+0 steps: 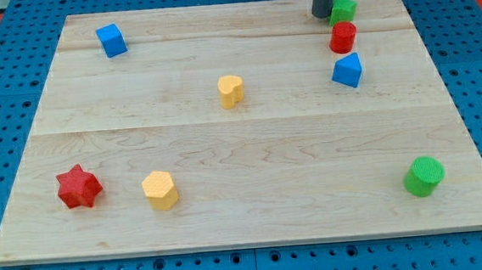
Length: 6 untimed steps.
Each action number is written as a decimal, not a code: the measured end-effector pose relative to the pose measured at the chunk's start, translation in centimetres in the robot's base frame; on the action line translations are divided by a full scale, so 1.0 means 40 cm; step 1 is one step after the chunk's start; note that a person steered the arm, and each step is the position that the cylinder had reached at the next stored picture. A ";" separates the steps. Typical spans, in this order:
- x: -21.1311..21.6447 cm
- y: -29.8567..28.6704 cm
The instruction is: Move the yellow heart slightly down
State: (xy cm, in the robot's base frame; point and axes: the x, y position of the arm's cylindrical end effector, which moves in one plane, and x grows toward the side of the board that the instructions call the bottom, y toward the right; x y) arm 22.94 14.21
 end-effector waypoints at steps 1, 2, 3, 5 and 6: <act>0.057 -0.121; 0.128 -0.229; 0.282 -0.362; 0.375 -0.394; 0.451 -0.389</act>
